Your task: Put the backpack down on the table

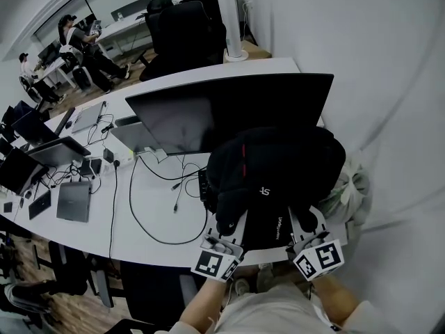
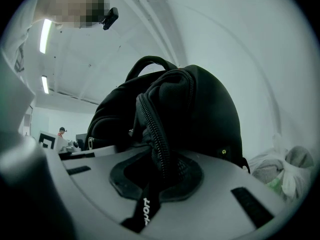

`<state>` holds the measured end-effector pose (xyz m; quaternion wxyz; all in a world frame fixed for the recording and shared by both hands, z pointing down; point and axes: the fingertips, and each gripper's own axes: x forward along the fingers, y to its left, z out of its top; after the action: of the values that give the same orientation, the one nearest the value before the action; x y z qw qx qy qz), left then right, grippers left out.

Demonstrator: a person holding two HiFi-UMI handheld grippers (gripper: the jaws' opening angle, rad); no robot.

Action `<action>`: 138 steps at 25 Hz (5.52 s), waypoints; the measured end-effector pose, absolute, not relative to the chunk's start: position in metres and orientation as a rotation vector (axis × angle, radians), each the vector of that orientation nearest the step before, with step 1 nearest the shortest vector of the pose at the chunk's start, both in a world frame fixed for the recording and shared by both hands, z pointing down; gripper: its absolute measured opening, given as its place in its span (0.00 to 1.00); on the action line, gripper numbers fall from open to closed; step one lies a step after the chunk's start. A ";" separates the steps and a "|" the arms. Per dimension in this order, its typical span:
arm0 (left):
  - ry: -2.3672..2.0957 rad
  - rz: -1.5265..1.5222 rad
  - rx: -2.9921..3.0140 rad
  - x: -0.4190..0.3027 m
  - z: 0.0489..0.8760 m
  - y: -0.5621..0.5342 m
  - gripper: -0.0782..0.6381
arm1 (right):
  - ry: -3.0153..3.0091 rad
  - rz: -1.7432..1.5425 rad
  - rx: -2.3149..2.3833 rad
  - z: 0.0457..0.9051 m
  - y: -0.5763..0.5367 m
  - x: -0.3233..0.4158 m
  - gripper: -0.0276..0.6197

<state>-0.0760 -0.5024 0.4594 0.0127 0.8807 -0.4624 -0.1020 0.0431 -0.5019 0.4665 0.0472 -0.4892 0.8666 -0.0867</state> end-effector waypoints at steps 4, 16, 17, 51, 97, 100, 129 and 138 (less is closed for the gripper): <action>-1.467 -0.305 2.753 -0.076 0.466 -0.509 0.14 | 2.644 -0.229 -1.490 0.473 -0.510 0.043 0.08; -1.563 -0.278 2.709 -0.092 0.502 -0.515 0.15 | 2.654 -0.134 -1.459 0.501 -0.515 0.032 0.14; -1.566 -0.277 2.713 -0.092 0.503 -0.515 0.15 | 2.649 -0.119 -1.461 0.502 -0.515 0.032 0.14; -1.378 0.024 2.872 -0.098 0.514 -0.412 0.37 | 2.760 -0.085 -1.467 0.512 -0.404 0.034 0.30; -1.839 -0.190 2.566 -0.152 0.474 -0.232 0.12 | 2.609 -0.070 -1.599 0.476 -0.209 0.145 0.09; -1.837 -0.158 2.566 -0.134 0.478 -0.207 0.12 | 2.613 -0.094 -1.591 0.480 -0.185 0.159 0.09; -1.795 -0.177 2.482 -0.114 0.489 -0.083 0.12 | 2.670 -0.192 -1.436 0.489 -0.097 0.147 0.09; -1.670 -0.193 2.650 -0.105 0.469 -0.075 0.12 | 2.639 -0.150 -1.523 0.475 -0.069 0.119 0.08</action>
<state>-0.1055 -0.0754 0.4694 0.0015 0.8445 -0.5321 -0.0616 0.1193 -0.0689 0.4750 0.0452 -0.4988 0.8642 -0.0490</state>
